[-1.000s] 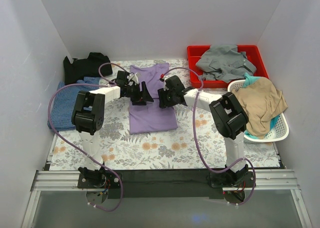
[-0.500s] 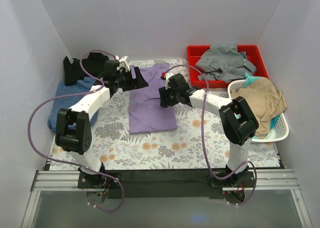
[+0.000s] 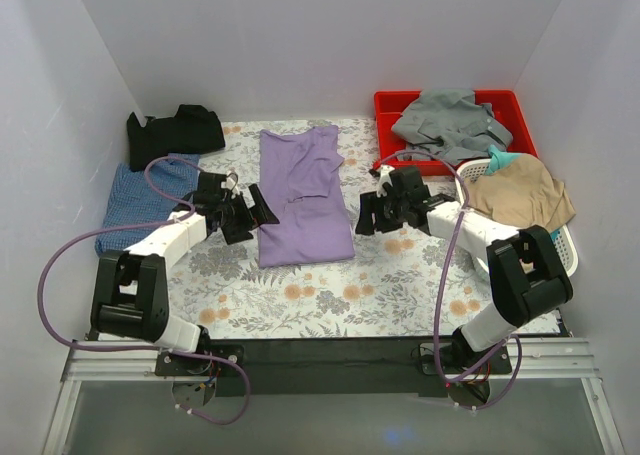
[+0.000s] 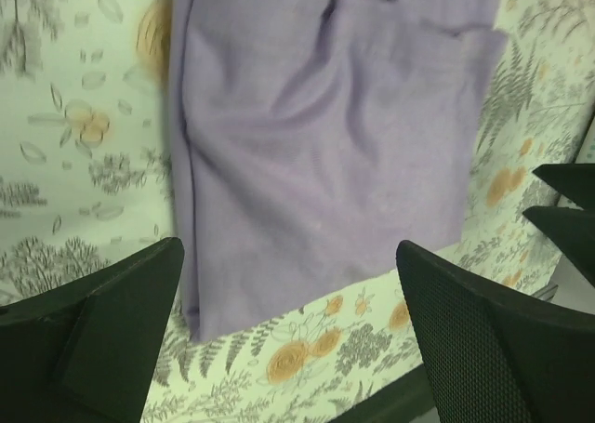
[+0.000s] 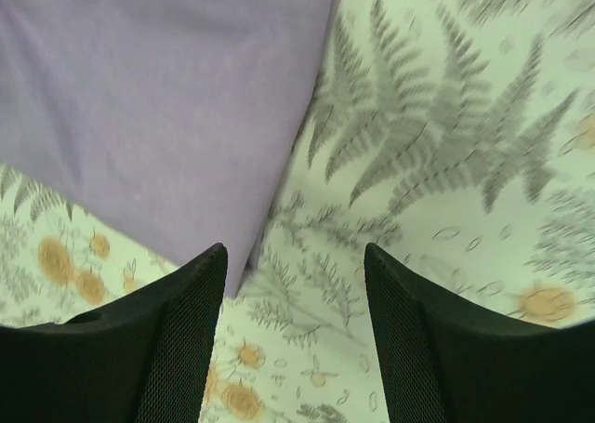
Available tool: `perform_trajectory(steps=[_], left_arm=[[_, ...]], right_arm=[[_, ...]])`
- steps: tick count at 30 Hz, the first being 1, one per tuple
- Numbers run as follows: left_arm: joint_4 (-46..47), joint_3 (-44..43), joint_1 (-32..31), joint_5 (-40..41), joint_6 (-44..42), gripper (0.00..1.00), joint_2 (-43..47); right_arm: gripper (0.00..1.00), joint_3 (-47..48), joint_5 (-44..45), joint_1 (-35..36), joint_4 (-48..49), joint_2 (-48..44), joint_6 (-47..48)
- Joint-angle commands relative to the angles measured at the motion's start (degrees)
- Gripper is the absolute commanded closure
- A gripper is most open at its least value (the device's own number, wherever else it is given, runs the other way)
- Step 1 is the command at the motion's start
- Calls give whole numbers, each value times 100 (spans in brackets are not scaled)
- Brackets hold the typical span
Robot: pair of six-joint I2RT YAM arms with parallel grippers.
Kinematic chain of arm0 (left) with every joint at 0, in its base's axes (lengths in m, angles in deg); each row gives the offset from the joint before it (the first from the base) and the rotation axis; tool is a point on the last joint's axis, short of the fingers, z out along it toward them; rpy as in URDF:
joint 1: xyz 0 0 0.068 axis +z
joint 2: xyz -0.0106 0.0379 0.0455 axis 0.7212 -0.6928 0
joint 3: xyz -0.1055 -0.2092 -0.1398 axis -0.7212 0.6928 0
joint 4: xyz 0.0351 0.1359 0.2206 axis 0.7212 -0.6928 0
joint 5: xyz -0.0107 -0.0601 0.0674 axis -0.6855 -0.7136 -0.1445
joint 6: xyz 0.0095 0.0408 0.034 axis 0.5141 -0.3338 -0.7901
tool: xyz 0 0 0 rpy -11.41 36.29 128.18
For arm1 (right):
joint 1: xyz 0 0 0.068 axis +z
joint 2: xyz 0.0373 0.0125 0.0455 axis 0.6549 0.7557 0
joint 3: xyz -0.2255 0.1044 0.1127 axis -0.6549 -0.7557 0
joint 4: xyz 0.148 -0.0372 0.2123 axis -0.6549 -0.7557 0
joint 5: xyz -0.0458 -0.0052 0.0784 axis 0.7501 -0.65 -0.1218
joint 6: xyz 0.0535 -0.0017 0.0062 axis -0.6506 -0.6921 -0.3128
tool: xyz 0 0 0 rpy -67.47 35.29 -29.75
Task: Fold and stack the t-shirts
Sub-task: Fold the tshirt
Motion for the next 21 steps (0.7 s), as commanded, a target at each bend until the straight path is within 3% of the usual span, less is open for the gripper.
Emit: perform_trajectory(steps=[1, 7, 11, 21], left_arm=[[-3, 242, 5, -5, 369, 2, 578], [-274, 612, 5, -198, 721, 2, 658], [-362, 1120, 5, 98, 879, 2, 579], [314, 1562, -4, 101, 994, 5, 70]], right_arm=[[33, -270, -894, 53, -63, -200, -172], [33, -657, -1159, 53, 60, -174, -374], [33, -825, -1194, 53, 122, -147, -471], [33, -764, -1325, 44, 595, 335, -620]])
